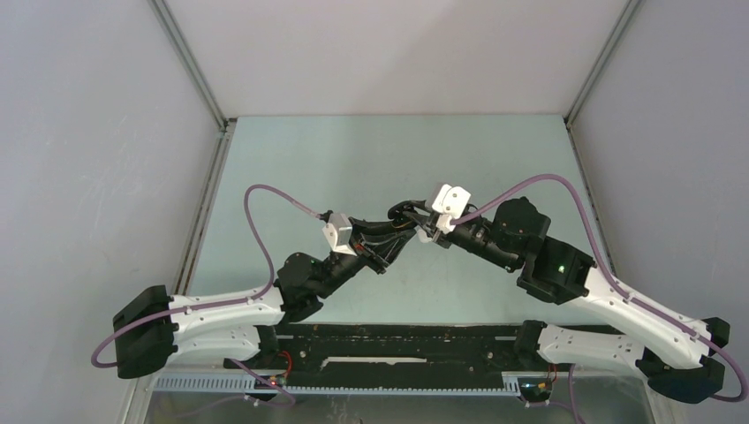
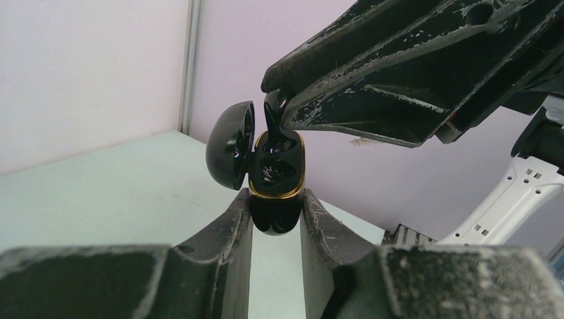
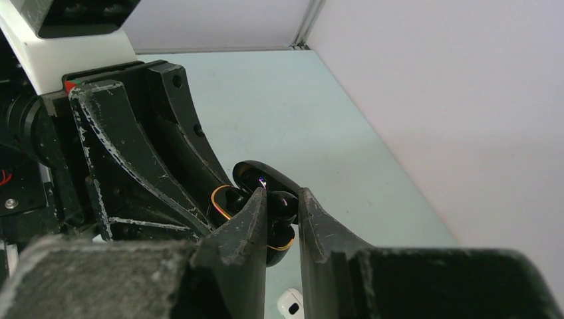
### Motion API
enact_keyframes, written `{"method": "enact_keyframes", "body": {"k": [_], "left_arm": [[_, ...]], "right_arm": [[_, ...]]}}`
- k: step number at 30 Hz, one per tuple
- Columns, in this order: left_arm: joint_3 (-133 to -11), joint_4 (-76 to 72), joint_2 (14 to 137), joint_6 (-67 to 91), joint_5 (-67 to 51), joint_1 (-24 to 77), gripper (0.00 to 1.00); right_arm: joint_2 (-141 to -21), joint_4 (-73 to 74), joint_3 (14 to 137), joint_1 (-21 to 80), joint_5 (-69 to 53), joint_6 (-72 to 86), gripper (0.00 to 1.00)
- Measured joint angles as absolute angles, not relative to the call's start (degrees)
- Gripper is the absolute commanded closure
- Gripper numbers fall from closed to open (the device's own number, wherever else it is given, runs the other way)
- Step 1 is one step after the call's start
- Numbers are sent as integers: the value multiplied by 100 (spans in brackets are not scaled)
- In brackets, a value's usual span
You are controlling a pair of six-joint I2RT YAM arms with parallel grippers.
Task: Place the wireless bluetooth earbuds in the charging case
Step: Insert the right earbud into the right side groove of the charging case, then adjust the left earbud at the center of the board.
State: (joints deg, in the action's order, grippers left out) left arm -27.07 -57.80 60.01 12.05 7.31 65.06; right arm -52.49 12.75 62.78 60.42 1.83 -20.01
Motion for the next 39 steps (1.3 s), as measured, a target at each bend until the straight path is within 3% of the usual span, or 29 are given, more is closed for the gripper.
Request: {"method": "enact_keyframes", "body": {"k": [8, 15, 20, 24, 26, 30, 32, 39], "left_arm": [[-2707, -5732, 5999, 1203, 775, 6506, 100], [-2707, -5728, 5999, 1201, 797, 6506, 100], [-2707, -5706, 5999, 1201, 829, 6506, 100], [-2707, -5712, 5999, 1199, 860, 6506, 100], [-2705, -5712, 5999, 1197, 875, 6506, 100], [-2705, -5677, 5999, 1194, 882, 6506, 100], [-2705, -5719, 5999, 1192, 880, 6506, 100], [-2700, -5721, 6001, 1151, 882, 6506, 100]], "right_arm": [[-5245, 1262, 6228, 6053, 202, -2062, 100], [-5245, 1288, 6228, 6053, 174, -2147, 88], [-5242, 1332, 6228, 6053, 174, -2147, 74], [-5242, 1459, 6228, 6053, 150, -2139, 70], [-5245, 1522, 6219, 6053, 84, -2117, 65], [-5245, 1549, 6217, 6055, 1, -2016, 33], [-5245, 1592, 6211, 6053, -3, -1962, 21], [-5225, 2322, 6659, 5710, -495, -1675, 19]]}}
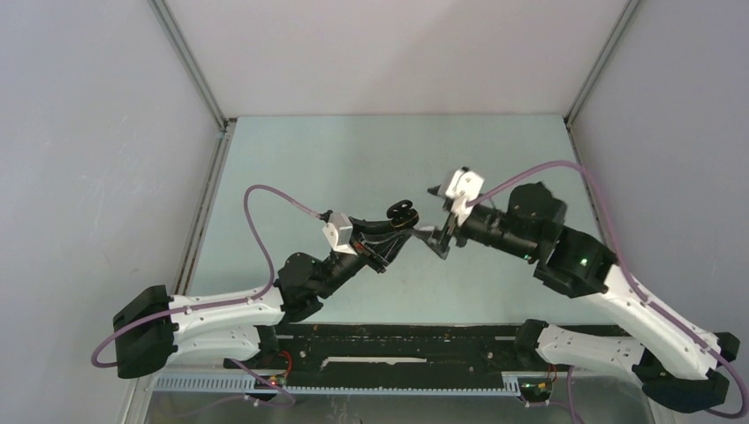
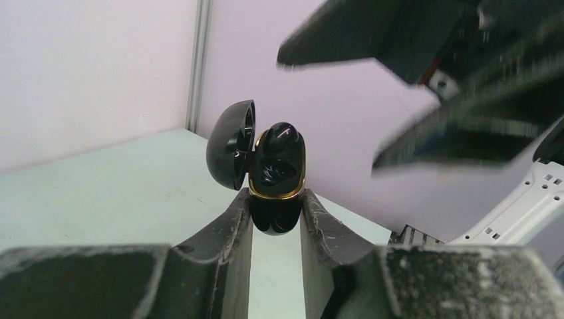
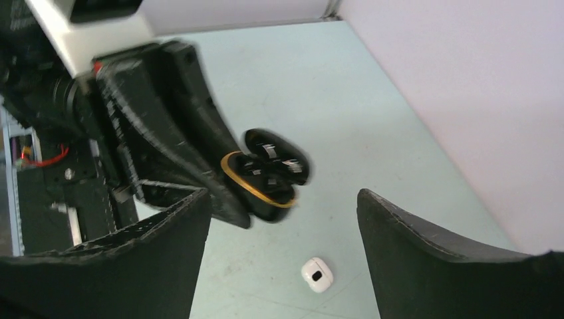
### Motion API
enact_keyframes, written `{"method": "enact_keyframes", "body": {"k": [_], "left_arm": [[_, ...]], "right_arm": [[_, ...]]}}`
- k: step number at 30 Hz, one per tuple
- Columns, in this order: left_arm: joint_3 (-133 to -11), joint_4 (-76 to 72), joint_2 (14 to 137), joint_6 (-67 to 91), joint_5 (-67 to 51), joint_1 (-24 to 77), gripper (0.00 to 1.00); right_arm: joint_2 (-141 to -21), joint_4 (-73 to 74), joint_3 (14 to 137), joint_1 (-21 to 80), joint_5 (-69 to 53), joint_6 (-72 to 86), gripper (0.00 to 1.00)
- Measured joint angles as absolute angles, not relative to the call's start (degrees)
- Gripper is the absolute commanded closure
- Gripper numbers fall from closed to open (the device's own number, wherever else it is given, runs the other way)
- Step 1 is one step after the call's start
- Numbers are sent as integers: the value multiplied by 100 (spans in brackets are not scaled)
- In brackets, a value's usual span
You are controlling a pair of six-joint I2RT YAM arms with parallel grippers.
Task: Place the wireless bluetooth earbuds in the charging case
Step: Adjust the left earbud at the center of the board.
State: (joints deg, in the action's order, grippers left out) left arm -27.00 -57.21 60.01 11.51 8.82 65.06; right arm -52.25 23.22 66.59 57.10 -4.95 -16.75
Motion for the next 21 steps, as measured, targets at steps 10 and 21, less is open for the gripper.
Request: {"method": "enact_keyframes", "body": {"k": [10, 21], "left_arm": [[-2547, -5601, 5955, 1041, 882, 6506, 100], [-1966, -4480, 4729, 882, 1081, 6506, 100]], "right_arm": [[-5280, 3579, 8361, 3420, -1905, -891, 15], [-5795, 4106, 7491, 1767, -3850, -993, 34]]}}
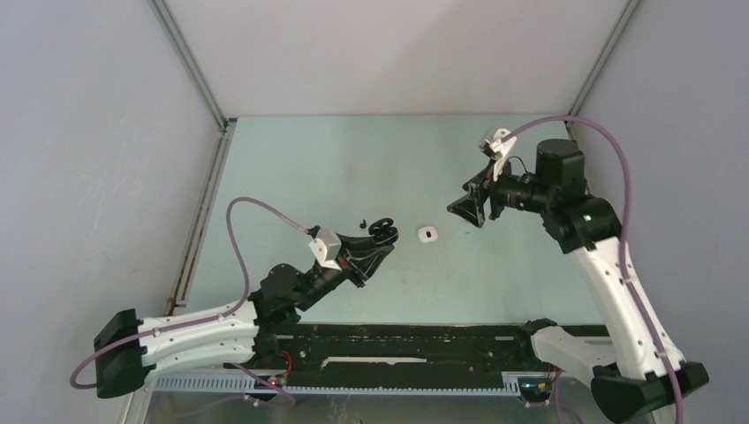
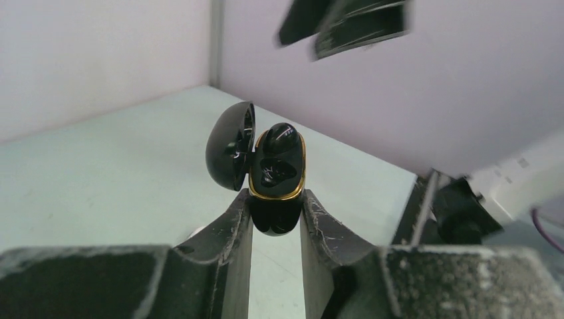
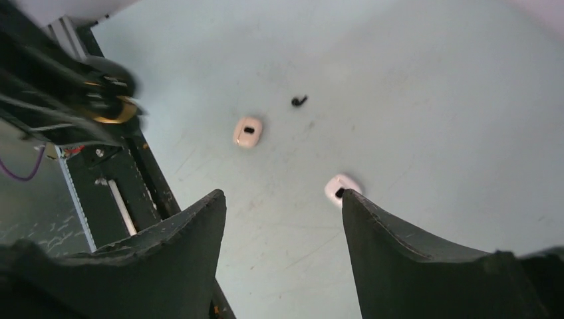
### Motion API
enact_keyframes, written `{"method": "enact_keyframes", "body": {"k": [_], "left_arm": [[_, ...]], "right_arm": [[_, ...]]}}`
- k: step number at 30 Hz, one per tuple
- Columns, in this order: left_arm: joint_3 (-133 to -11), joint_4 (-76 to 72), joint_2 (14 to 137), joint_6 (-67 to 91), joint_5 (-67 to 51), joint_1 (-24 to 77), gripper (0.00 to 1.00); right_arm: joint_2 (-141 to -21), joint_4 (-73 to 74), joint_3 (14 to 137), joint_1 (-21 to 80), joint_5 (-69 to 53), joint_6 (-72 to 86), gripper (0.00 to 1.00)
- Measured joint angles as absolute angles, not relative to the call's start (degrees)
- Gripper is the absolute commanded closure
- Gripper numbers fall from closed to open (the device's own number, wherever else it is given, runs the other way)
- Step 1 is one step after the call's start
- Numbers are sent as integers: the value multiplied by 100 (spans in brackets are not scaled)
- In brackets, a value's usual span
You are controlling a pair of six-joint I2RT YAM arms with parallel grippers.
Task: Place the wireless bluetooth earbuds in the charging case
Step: Adjust the left earbud at the center of the board.
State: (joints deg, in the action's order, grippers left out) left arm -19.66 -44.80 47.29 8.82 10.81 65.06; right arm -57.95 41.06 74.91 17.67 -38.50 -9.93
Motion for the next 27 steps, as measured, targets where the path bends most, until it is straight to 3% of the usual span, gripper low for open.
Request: {"method": "enact_keyframes", "body": {"k": [6, 13, 22, 27], "left_arm": [[-1507, -3887, 3830, 480, 36, 6580, 100], [-1542, -2897, 3767, 401, 178, 6711, 100], [-1850, -1326, 2624, 735, 1798, 6711, 100], [-1850, -727, 1857, 1052, 2475, 6711, 100]], "right_arm": [[-6193, 3675, 6517, 1286, -4213, -965, 37], [-6847, 2939, 6049, 1570, -4110, -947, 63], [-8882, 2106, 6254, 2812, -3610, -829, 68], [-10272, 1964, 7238, 3242, -3319, -495, 59]]}}
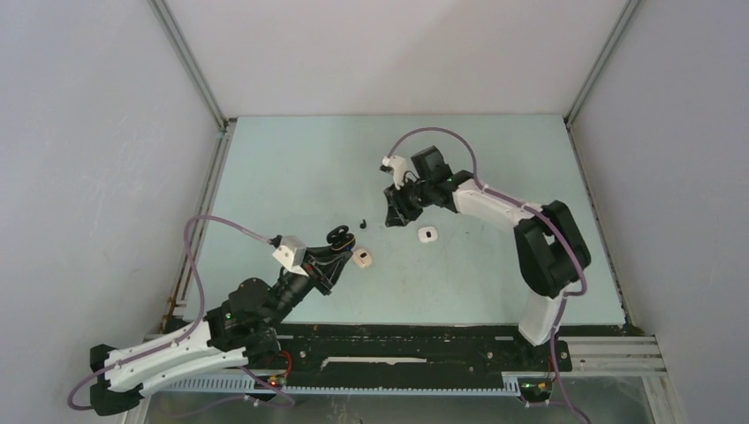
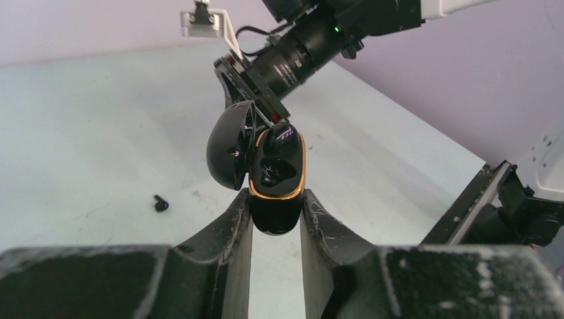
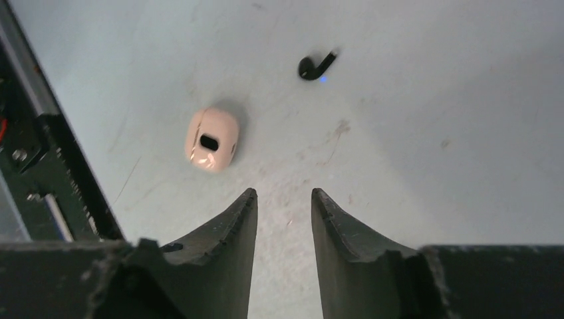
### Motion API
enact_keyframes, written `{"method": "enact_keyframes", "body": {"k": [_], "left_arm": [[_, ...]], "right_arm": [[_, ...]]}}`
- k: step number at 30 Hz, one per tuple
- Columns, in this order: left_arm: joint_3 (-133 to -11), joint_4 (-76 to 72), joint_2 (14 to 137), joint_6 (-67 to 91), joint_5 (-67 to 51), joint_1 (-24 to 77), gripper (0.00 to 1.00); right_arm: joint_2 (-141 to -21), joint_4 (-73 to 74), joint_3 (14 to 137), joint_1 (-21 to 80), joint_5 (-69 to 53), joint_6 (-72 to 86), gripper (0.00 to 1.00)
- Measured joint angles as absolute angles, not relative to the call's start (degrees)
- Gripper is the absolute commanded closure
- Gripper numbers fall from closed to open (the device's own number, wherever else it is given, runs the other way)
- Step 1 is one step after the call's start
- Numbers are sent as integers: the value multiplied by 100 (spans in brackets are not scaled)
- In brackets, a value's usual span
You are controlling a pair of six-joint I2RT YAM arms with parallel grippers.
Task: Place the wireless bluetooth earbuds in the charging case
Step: Adjust the left earbud at the center of the board.
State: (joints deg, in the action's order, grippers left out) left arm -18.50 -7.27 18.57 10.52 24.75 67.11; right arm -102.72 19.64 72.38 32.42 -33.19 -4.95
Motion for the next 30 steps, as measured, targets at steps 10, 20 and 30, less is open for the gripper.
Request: {"method": "enact_keyframes", "body": {"k": [10, 20, 30], "left_arm": [[-1881, 248, 1584, 1216, 2851, 6711, 100], [-1935, 403, 1584, 1269, 2877, 6711, 100], [-1938, 403, 1564, 1306, 2877, 6711, 100]], "right_arm": [[-12267, 2053, 9411, 3924, -2187, 202, 39], [-13222, 2615, 10429, 4394, -976, 403, 40], [-13222, 2644, 10342, 4515, -329, 290, 45]]}}
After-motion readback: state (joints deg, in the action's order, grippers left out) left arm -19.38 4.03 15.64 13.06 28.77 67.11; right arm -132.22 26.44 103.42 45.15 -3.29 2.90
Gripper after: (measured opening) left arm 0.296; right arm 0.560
